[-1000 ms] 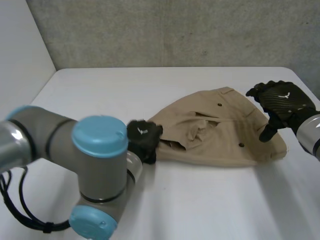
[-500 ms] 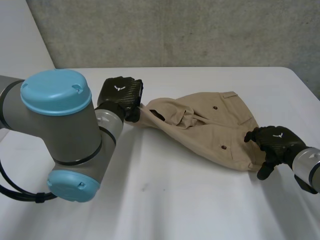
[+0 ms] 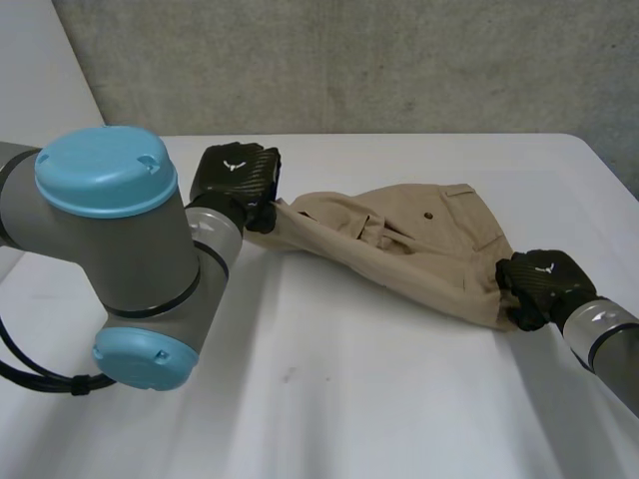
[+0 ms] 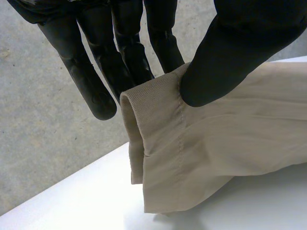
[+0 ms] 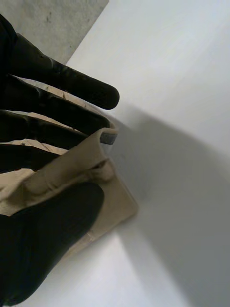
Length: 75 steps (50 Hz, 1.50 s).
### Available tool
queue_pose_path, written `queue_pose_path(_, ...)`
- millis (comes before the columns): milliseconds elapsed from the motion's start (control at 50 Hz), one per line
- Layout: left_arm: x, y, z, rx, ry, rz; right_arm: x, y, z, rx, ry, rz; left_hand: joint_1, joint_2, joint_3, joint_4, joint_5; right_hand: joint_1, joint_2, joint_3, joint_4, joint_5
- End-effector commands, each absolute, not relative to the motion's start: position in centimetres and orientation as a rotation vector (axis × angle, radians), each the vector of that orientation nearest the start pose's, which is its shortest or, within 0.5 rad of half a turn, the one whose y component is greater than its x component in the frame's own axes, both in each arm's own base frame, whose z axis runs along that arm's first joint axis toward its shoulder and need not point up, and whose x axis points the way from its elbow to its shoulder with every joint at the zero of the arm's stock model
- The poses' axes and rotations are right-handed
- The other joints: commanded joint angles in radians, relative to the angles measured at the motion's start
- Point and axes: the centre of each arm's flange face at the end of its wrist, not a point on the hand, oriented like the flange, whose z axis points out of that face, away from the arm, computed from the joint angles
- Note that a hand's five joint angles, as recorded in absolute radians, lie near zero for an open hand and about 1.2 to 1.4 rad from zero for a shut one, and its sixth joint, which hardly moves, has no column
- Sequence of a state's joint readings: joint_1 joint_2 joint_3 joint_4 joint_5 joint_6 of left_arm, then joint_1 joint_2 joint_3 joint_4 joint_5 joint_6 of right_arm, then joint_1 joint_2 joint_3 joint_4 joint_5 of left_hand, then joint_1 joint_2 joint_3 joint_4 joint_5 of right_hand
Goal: Fold the shorts.
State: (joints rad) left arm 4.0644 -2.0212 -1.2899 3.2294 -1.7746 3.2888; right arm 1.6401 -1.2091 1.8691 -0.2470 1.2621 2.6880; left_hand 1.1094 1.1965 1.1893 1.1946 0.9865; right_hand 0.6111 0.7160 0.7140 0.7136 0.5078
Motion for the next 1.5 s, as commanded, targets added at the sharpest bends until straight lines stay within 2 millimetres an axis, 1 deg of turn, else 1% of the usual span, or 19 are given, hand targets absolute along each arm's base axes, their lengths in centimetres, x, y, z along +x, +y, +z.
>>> queue_pose_path(20, -32.2, -24.5, 25.2, 0.732, 2.361, -2.218, 18.0, -29.5, 16.2, -0.902, 2.344, -1.833, 0.287, 0.2, 0.207, 0.202, 0.235, 0.785, 0.68, 0.682, 0.683, 0.714)
queue_pose_path(80, -31.0, -23.6, 28.4, 0.692, 2.318, -2.284, 18.9, -28.3, 23.1, -0.928, 2.163, -2.064, 0.287, 0.2, 0.207, 0.202, 0.235, 0.785, 0.68, 0.682, 0.683, 0.714)
queue_pose_path(120, -30.5, -23.1, 30.1, 0.671, 2.284, -2.333, 19.0, -28.0, 24.2, -0.932, 2.132, -2.097, 0.287, 0.2, 0.207, 0.202, 0.235, 0.785, 0.68, 0.682, 0.683, 0.714)
queue_pose_path(140, -30.0, -22.5, 32.1, 0.648, 2.233, -2.404, 19.2, -27.4, 27.6, -0.933, 2.054, -2.189, 0.287, 0.2, 0.207, 0.202, 0.235, 0.785, 0.68, 0.682, 0.683, 0.714)
queue_pose_path(240, -27.7, -19.9, 39.2, 0.525, 2.026, -2.657, 19.1, -26.2, 32.7, -0.92, 1.946, -2.326, 0.287, 0.2, 0.207, 0.202, 0.235, 0.785, 0.68, 0.682, 0.683, 0.714)
queue_pose_path(280, -27.2, -19.3, 40.4, 0.499, 1.987, -2.696, 18.7, -24.6, 37.5, -0.9, 1.865, -2.425, 0.287, 0.2, 0.207, 0.202, 0.235, 0.785, 0.68, 0.682, 0.683, 0.714)
queue_pose_path(300, -26.1, -17.7, 43.3, 0.445, 1.887, -2.799, 18.6, -24.2, 38.6, -0.896, 1.852, -2.441, 0.287, 0.2, 0.207, 0.202, 0.235, 0.785, 0.68, 0.682, 0.683, 0.714)
queue_pose_path(460, -24.4, -15.4, 45.9, 0.392, 1.779, -2.898, 18.4, -22.1, 44.4, -0.851, 1.797, -2.479, 0.287, 0.2, 0.207, 0.202, 0.235, 0.785, 0.68, 0.682, 0.683, 0.714)
queue_pose_path(580, -25.3, -17.2, 42.3, 0.459, 1.934, -2.74, 18.6, -24.6, 41.6, -0.87, 1.951, -2.306, 0.287, 0.2, 0.207, 0.202, 0.235, 0.785, 0.68, 0.682, 0.683, 0.714)
queue_pose_path(780, -28.4, -22.0, 32.6, 0.627, 2.24, -2.368, 21.2, -28.8, 30.7, -1.052, 2.265, -1.797, 0.287, 0.2, 0.207, 0.202, 0.235, 0.785, 0.68, 0.682, 0.683, 0.714)
queue_pose_path(900, -30.2, -26.8, 28.7, 0.667, 2.273, -2.254, 22.4, -31.5, 29.1, -1.062, 2.249, -1.856, 0.287, 0.2, 0.207, 0.202, 0.235, 0.785, 0.68, 0.682, 0.683, 0.714)
queue_pose_path(1020, -31.2, -30.9, 29.1, 0.629, 2.14, -2.354, 25.0, -35.1, 31.0, -0.99, 2.011, -2.177, 0.287, 0.2, 0.207, 0.202, 0.235, 0.785, 0.68, 0.682, 0.683, 0.714)
queue_pose_path(1040, -31.7, -34.2, 30.7, 0.545, 1.963, -2.491, 25.4, -36.4, 32.1, -0.926, 1.909, -2.314, 0.287, 0.2, 0.207, 0.202, 0.235, 0.785, 0.68, 0.682, 0.683, 0.714)
queue_pose_path(1120, -32.4, -37.1, 32.5, 0.449, 1.769, -2.636, 25.6, -38.7, 33.8, -0.79, 1.745, -2.554, 0.287, 0.2, 0.207, 0.202, 0.235, 0.785, 0.68, 0.682, 0.683, 0.714)
queue_pose_path(1220, -33.1, -38.8, 31.7, 0.424, 1.68, -2.708, 26.3, -41.1, 31.9, -0.778, 1.714, -2.639, 0.287, 0.2, 0.207, 0.202, 0.235, 0.785, 0.68, 0.682, 0.683, 0.714)
queue_pose_path(1240, -33.2, -38.9, 31.5, 0.42, 1.667, -2.719, 26.4, -41.4, 31.5, -0.79, 1.725, -2.634, 0.287, 0.2, 0.207, 0.202, 0.235, 0.644, 0.539, 0.541, 0.541, 0.573)
queue_pose_path(1260, -33.3, -39.1, 31.3, 0.416, 1.652, -2.731, 26.8, -41.6, 30.3, -0.832, 1.769, -2.611, 0.287, 0.2, 0.207, 0.202, 0.235, -0.198, -0.303, -0.301, -0.3, -0.269)
queue_pose_path(1320, -34.2, -39.3, 29.6, 0.458, 1.626, -2.769, 27.7, -41.2, 28.8, -0.932, 1.829, -2.566, -0.935, -1.022, -1.015, -1.02, -0.986, -0.437, -0.542, -0.54, -0.539, -0.508)
queue_pose_path(1500, -34.8, -38.8, 26.2, 0.573, 1.606, -2.73, 28.2, -38.9, 25.9, -1.051, 1.988, -2.391, -0.935, -1.022, -1.015, -1.02, -0.986, -0.437, -0.542, -0.54, -0.539, -0.508)
